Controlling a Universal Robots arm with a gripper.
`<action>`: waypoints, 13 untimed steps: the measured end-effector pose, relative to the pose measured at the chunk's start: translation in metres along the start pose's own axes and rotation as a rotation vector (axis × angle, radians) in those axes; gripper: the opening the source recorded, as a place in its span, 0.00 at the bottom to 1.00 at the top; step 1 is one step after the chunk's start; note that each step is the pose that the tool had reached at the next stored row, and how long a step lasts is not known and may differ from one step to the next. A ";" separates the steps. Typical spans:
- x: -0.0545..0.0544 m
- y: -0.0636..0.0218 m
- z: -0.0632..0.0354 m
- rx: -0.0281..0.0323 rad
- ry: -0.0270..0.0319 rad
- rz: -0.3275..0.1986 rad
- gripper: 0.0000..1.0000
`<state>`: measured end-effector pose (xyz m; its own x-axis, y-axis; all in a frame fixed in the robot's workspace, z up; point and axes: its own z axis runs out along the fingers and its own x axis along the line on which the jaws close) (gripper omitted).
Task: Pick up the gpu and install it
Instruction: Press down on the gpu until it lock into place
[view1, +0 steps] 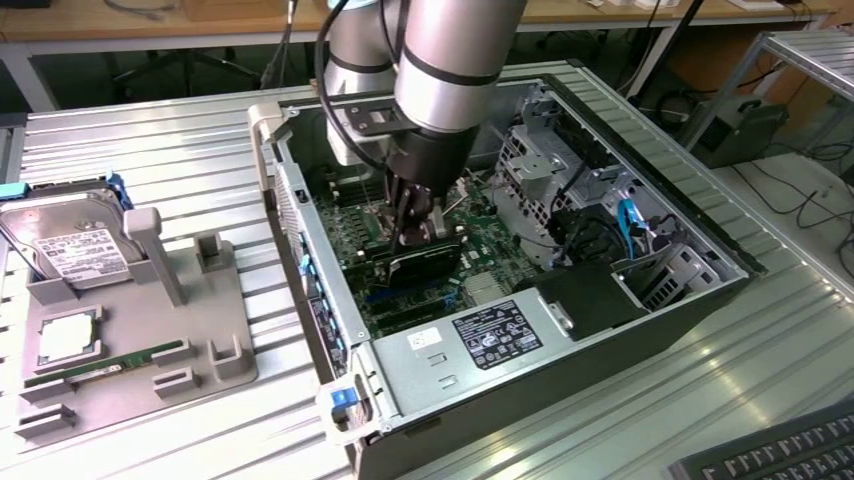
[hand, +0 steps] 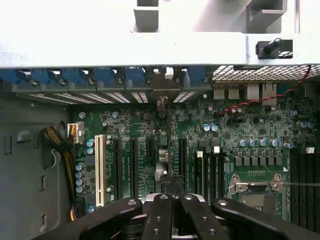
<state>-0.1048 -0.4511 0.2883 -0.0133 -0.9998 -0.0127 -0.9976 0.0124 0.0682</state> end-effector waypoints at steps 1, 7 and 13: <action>0.000 -0.0001 0.0014 0.0020 0.0002 -0.002 0.11; 0.000 -0.0009 0.0138 0.0048 0.0019 -0.013 0.11; 0.002 -0.0009 0.0188 0.0051 0.0020 -0.023 0.11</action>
<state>-0.1052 -0.4525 0.2695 0.0102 -0.9999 -0.0123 -0.9980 -0.0110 0.0629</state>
